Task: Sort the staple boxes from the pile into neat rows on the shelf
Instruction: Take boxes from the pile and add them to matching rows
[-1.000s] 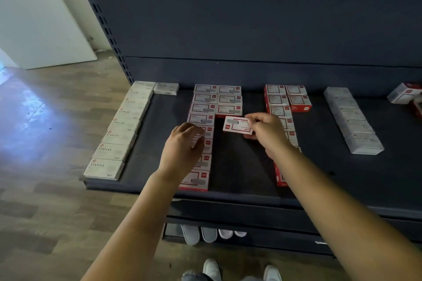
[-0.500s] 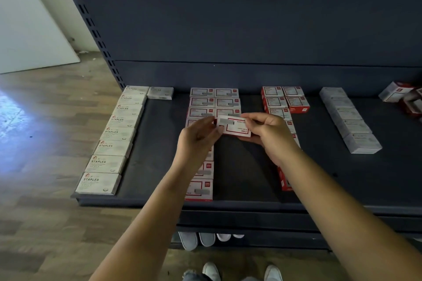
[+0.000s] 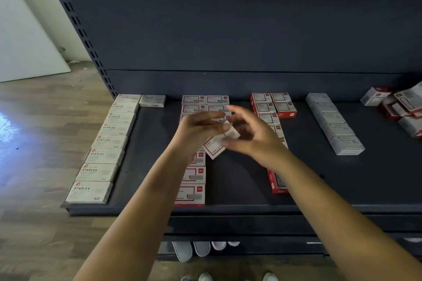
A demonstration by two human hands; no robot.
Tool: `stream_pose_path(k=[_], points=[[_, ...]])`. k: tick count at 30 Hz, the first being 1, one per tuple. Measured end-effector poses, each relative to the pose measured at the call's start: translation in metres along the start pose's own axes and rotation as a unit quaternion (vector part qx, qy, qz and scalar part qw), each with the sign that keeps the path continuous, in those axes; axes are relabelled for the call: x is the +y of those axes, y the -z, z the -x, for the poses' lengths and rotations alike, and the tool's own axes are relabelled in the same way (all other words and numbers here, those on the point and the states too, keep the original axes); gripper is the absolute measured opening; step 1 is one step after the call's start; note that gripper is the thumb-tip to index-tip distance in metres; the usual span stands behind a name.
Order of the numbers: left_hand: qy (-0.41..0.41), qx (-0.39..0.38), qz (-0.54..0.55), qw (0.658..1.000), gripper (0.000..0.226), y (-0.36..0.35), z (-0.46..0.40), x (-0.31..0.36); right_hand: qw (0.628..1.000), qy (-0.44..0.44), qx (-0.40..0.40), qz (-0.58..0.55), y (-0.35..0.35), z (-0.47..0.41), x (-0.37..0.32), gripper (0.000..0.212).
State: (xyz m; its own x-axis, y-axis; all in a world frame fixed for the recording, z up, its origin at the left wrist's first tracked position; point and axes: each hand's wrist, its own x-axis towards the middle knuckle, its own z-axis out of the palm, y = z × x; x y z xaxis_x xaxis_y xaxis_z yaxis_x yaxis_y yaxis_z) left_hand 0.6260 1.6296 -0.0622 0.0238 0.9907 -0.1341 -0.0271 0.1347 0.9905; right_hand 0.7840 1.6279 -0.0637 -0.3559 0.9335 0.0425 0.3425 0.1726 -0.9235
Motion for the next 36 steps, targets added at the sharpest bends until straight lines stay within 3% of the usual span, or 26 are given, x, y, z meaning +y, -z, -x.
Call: stream_pose_path(k=[1,4,8,13,16,18,21,26,32,36], points=[[-0.005,-0.017,-0.009,1.0,0.026,-0.001,0.001,0.0,0.993,0.058,-0.002,0.105,-0.001,0.001,0.0,0.072],[-0.02,-0.035,-0.018,0.999,0.033,0.001,-0.001,-0.002,0.905,0.23,0.007,0.359,-0.007,0.003,0.006,0.075],[0.011,-0.044,-0.033,0.998,0.045,0.002,-0.001,-0.007,0.866,0.261,0.019,0.426,-0.011,0.001,0.011,0.074],[-0.011,-0.052,-0.065,0.996,0.033,0.012,-0.001,-0.007,0.886,0.234,0.047,0.396,-0.009,-0.007,0.023,0.057],[-0.076,0.035,-0.118,0.99,0.021,0.029,-0.009,-0.011,0.911,0.178,0.088,0.362,-0.009,-0.018,0.032,0.052],[-0.119,0.108,-0.243,0.957,0.022,0.04,-0.017,-0.018,0.923,0.125,0.097,0.352,-0.013,-0.027,0.04,0.055],[-0.089,0.15,-0.367,0.914,0.027,0.052,-0.026,-0.031,0.925,0.07,0.077,0.366,-0.021,-0.039,0.056,0.054],[-0.061,0.125,-0.409,0.902,0.033,0.06,-0.026,-0.055,0.92,0.076,0.093,0.372,-0.034,-0.045,0.071,0.038],[-0.056,0.158,-0.37,0.914,0.037,0.06,-0.026,-0.06,0.932,0.049,0.125,0.338,-0.044,-0.051,0.067,0.036],[-0.068,0.169,-0.373,0.91,0.021,0.058,-0.025,-0.06,0.953,0.019,0.115,0.279,-0.048,-0.055,0.067,0.036]])
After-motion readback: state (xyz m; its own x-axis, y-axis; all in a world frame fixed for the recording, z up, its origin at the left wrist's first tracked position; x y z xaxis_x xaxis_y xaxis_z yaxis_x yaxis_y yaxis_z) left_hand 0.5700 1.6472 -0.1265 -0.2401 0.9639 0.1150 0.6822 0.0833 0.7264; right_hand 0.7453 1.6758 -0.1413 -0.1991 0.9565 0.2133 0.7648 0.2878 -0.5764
